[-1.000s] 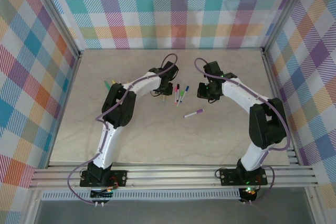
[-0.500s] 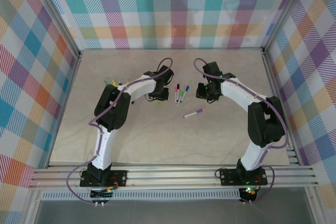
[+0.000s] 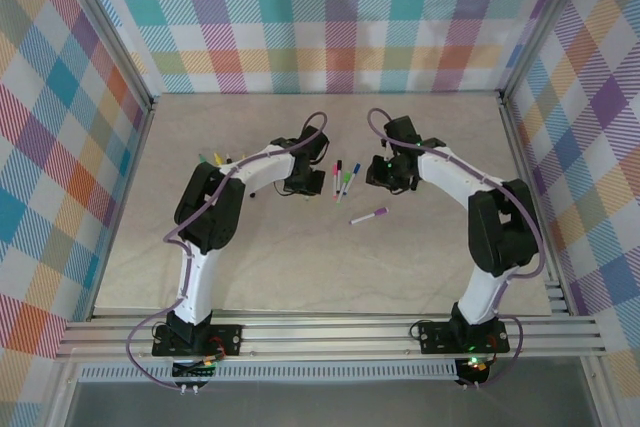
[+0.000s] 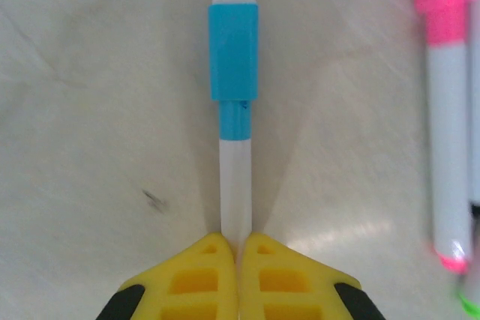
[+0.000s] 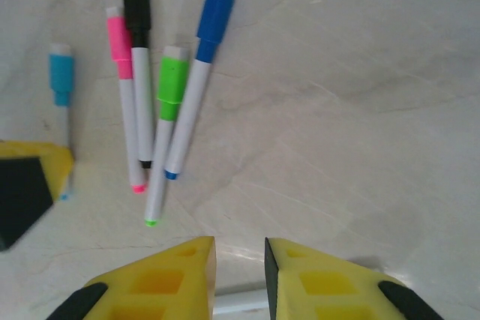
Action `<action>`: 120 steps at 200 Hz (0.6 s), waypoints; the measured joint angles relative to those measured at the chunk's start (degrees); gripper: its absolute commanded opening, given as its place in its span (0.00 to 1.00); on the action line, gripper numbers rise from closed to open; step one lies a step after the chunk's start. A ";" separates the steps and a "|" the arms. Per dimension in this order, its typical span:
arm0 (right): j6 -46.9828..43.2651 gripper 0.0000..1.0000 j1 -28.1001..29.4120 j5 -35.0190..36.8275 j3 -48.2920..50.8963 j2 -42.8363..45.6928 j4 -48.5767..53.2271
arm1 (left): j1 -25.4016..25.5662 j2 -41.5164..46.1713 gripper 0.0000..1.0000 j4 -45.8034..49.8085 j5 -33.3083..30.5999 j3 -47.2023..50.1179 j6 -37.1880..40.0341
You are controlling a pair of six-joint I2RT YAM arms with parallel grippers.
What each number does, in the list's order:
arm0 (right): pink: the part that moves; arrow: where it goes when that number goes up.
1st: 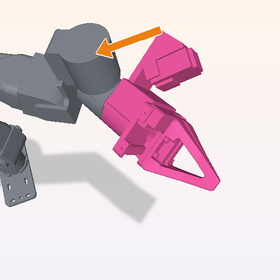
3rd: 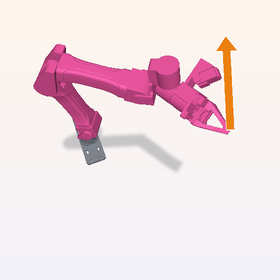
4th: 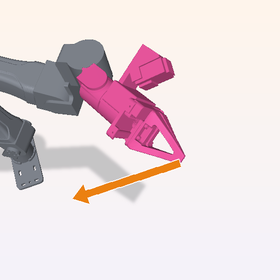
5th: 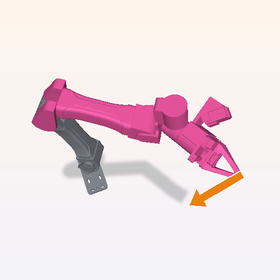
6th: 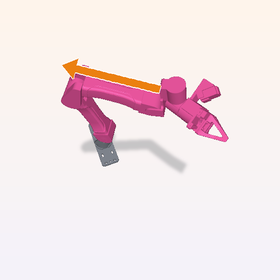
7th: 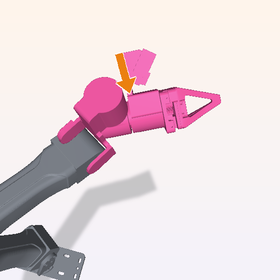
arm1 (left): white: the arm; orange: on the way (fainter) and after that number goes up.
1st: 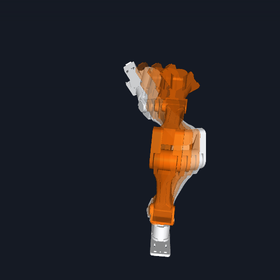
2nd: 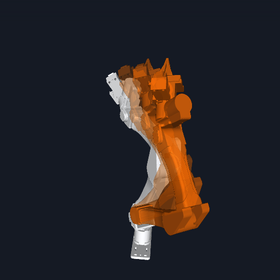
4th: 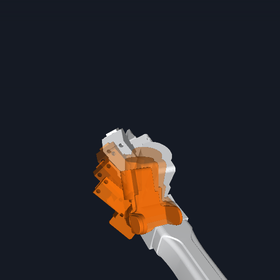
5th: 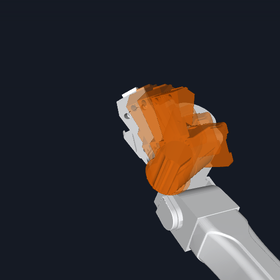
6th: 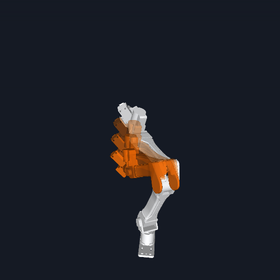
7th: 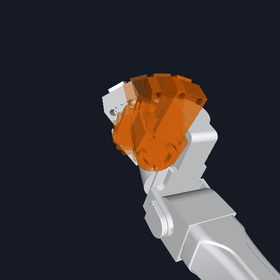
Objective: Open the pen caps
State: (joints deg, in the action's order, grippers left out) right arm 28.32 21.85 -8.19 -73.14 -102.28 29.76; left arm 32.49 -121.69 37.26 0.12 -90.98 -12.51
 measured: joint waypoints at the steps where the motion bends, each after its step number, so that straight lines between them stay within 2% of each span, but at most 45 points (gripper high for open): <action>1: 0.07 0.27 0.00 -0.26 -0.09 -0.15 -0.15 | 0.00 0.09 0.00 0.00 0.20 0.09 0.04; 68: 5.77 0.43 0.42 -12.81 -0.81 -5.14 -9.07 | 0.00 11.30 0.00 -3.21 14.29 7.02 0.63; 120: 11.43 0.48 1.14 -20.96 -0.57 -5.90 -17.68 | 0.11 14.23 0.00 -4.72 19.43 8.72 0.55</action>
State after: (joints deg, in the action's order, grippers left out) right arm 39.75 22.98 -29.15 -73.71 -108.18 12.08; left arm 32.60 -107.46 32.53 19.55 -82.26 -11.97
